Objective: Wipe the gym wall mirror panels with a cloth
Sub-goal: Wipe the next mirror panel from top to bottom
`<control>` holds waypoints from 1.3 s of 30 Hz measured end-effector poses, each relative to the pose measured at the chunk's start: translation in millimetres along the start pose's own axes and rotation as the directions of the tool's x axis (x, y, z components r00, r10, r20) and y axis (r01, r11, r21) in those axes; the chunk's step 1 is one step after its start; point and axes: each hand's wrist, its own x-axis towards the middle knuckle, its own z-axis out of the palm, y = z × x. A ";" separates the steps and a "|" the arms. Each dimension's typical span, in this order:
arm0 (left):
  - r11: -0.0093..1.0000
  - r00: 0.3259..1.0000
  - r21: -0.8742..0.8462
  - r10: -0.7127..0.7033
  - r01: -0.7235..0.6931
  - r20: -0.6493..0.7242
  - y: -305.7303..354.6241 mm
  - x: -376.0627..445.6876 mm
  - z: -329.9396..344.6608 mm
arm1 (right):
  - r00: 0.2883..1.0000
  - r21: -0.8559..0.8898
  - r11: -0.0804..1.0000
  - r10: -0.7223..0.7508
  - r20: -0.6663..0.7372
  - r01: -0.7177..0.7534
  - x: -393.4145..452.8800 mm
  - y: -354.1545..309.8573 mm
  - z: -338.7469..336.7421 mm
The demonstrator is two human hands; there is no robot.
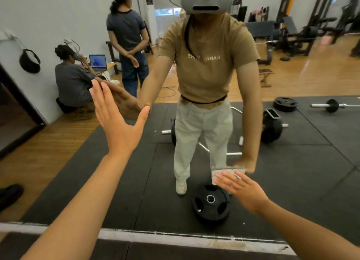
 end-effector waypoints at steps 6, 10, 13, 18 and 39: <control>1.000 1.000 -0.021 0.018 -0.018 0.004 -1.0 -0.5 -1.3 | 0.939 0.200 0.962 0.236 -0.250 -0.188 88.2 24.6 -71.2; 0.999 0.998 -0.009 0.040 -0.040 0.041 -6.9 -0.6 -6.1 | 0.683 0.440 0.840 0.524 -0.509 -0.316 195.4 86.5 -184.4; 0.997 0.994 0.016 0.081 -0.082 0.071 -14.2 -0.2 -12.5 | 0.573 0.532 0.774 0.621 -0.535 -0.342 230.9 97.4 -219.8; 0.981 0.976 0.045 0.185 -0.191 0.113 -28.2 1.1 -20.2 | 0.719 0.332 0.900 0.428 -0.547 -0.283 221.6 30.8 -155.2; 0.812 0.811 0.125 0.532 -0.570 0.244 -83.1 23.9 -56.4 | 0.590 0.351 0.838 0.544 -0.596 -0.419 314.8 51.0 -238.3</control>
